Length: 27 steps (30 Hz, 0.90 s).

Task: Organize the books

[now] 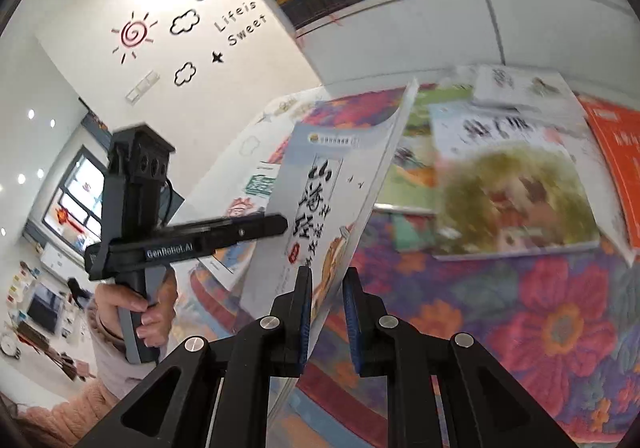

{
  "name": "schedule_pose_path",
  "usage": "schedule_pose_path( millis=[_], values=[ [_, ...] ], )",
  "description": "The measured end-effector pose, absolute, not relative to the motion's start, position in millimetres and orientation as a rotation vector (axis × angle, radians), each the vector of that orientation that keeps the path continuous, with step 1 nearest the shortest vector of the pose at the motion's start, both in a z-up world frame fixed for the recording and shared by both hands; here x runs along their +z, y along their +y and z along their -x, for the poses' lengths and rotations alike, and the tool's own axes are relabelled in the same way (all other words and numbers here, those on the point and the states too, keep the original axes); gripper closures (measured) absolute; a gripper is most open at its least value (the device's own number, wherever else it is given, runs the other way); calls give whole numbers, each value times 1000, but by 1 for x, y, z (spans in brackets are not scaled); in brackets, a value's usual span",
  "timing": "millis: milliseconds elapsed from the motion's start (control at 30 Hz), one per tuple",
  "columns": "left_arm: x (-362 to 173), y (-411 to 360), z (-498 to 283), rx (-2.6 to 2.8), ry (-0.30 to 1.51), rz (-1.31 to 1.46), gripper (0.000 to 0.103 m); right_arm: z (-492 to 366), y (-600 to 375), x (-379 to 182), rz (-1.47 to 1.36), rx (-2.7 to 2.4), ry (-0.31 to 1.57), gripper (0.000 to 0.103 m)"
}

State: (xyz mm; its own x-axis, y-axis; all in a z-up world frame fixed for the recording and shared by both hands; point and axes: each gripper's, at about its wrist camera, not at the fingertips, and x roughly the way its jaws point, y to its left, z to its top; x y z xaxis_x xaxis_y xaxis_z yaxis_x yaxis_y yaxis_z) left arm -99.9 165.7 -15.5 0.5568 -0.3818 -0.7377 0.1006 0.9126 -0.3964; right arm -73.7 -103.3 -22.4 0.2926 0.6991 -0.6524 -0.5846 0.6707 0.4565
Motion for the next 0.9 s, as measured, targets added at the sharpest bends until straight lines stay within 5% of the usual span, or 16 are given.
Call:
schedule_pose_path(
  millis=[367,900],
  values=[
    [-2,270,100,-181,897,379,76,55,4,-9,-129,966,947,87],
    [-68,350,88,-116,968,473,75,17,100,-97,-129,965,1156,87]
  ],
)
